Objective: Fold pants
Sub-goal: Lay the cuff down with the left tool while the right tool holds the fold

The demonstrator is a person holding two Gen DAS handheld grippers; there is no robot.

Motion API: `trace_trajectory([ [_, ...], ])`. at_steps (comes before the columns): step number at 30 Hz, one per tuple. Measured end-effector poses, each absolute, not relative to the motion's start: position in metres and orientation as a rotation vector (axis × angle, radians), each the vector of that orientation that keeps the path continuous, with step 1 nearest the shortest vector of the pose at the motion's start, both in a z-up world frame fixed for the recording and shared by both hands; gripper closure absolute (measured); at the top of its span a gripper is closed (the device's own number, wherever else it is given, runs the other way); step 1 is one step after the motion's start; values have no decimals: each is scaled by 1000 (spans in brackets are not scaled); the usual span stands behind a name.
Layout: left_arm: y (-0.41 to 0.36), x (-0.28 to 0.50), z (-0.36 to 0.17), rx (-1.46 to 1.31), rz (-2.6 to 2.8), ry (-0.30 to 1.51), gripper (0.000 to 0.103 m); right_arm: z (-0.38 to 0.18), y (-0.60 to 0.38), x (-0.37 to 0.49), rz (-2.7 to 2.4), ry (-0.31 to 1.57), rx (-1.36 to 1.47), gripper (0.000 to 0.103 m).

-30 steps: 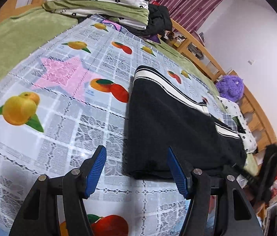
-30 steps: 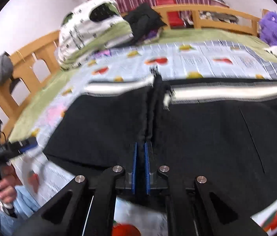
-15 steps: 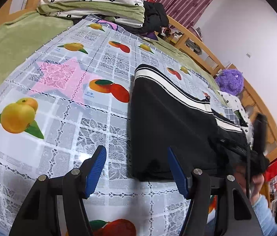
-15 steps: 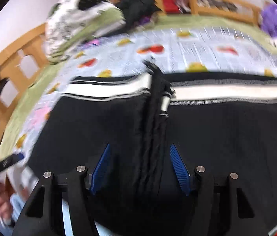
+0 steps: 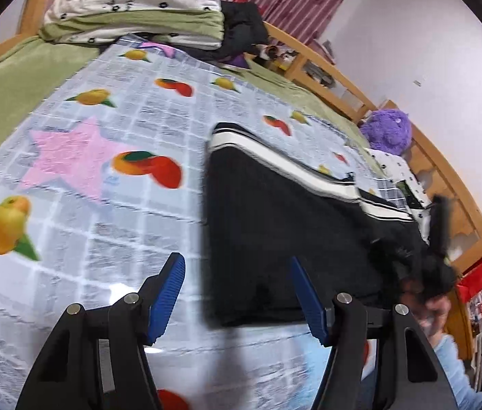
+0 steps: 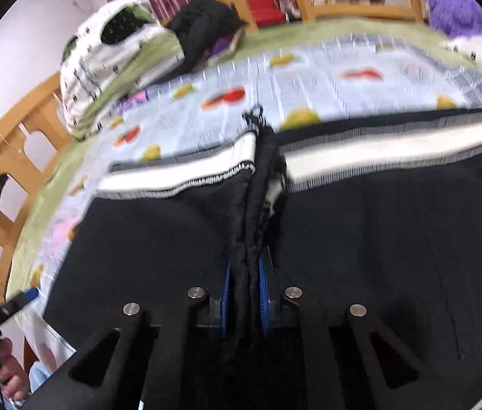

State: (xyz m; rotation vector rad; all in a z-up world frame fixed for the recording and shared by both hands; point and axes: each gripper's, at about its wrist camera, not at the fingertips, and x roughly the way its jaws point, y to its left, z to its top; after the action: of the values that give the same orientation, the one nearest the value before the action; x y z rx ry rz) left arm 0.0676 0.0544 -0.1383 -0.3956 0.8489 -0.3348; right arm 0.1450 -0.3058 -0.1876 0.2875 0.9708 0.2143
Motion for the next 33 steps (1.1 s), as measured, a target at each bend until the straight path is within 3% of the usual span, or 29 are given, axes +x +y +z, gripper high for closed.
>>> trace_trajectory([
  [3,33,76,-145,-360,-311,898,41,-201,-303,147,202,993,267,83],
  [7,17,81,-176,-296,-245,1007,41,-201,-312,136,199,977,285,52],
  [12,8,69,-173,-254,-229,966,41,-208,-305,116,244,912,193,45],
  [17,9,63,-174,-273,-195,931,42,-209,-296,110,254,886,184,26],
  [28,30,71,-172,-437,-238,902,49,-206,-311,103,372,936,264,24],
  [31,30,83,-160,-385,-237,891,51,-196,-323,95,377,979,283,36],
  [33,31,94,-154,-374,-240,899,51,-179,-339,74,312,931,243,34],
])
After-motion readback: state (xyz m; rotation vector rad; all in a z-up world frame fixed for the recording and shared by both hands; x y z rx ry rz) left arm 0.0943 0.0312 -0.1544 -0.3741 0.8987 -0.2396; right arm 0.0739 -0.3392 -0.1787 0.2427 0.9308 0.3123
